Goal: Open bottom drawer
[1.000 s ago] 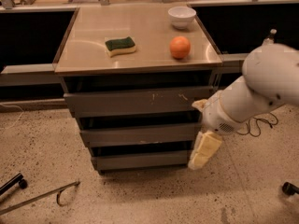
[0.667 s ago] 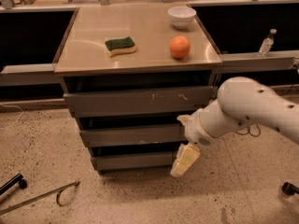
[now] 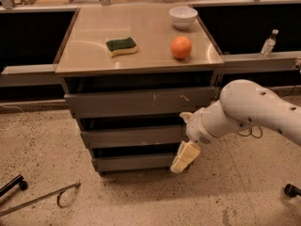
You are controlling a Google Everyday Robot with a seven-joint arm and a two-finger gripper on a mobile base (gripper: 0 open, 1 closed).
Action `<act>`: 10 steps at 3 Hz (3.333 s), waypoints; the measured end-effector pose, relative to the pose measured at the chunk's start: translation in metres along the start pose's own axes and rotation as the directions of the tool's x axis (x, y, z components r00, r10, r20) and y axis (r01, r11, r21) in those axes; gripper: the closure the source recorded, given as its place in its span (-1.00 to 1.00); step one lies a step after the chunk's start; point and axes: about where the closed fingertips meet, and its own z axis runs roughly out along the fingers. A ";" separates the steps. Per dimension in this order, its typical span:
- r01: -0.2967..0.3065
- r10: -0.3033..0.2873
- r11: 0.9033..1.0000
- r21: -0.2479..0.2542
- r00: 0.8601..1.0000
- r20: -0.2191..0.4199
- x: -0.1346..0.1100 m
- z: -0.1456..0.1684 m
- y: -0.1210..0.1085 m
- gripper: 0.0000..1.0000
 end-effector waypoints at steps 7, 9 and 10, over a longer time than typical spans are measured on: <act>-0.110 0.100 0.992 0.061 0.984 0.145 0.145 0.281 -0.003 -1.00; -0.086 0.069 0.991 0.102 0.985 0.156 0.165 0.361 -0.042 -1.00; -0.127 0.111 0.987 0.101 0.982 0.152 0.186 0.389 -0.060 -1.00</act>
Offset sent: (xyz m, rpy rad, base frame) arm 0.0318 0.0095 -0.2345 0.0626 -0.0472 -0.1206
